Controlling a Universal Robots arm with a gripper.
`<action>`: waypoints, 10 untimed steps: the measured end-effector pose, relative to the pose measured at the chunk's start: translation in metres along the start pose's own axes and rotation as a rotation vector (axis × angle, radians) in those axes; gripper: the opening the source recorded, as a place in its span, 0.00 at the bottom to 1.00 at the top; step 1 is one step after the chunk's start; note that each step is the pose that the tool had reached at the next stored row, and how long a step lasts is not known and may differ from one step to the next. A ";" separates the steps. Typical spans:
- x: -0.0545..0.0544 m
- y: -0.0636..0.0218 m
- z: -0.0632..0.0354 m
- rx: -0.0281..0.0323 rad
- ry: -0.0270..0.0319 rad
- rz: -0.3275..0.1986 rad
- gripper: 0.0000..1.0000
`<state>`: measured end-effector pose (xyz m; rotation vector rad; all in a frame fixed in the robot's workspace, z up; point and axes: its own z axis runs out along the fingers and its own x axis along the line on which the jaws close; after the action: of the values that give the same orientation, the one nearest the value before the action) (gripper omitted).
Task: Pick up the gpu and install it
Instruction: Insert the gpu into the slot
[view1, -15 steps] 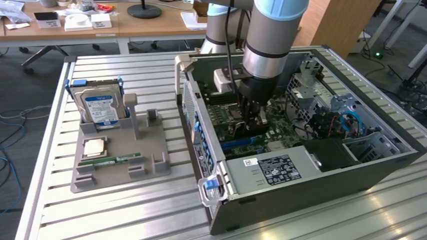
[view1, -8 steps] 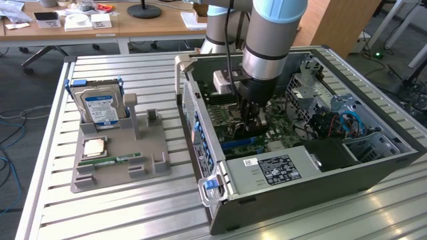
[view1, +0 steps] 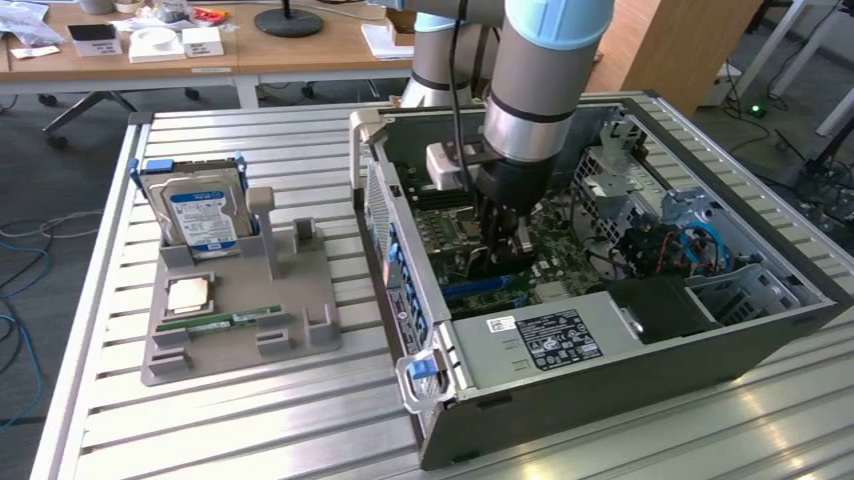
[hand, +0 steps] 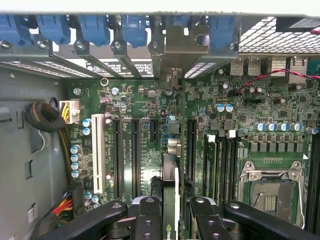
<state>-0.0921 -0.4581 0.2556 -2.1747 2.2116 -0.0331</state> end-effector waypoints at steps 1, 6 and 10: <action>0.000 0.0000 0.0004 -0.0001 0.0002 0.000 0.26; 0.000 0.0004 0.0027 -0.0002 0.0004 0.000 0.26; 0.000 0.0006 0.0044 -0.0002 0.0005 0.000 0.26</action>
<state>-0.0925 -0.4581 0.2512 -2.1751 2.2119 -0.0335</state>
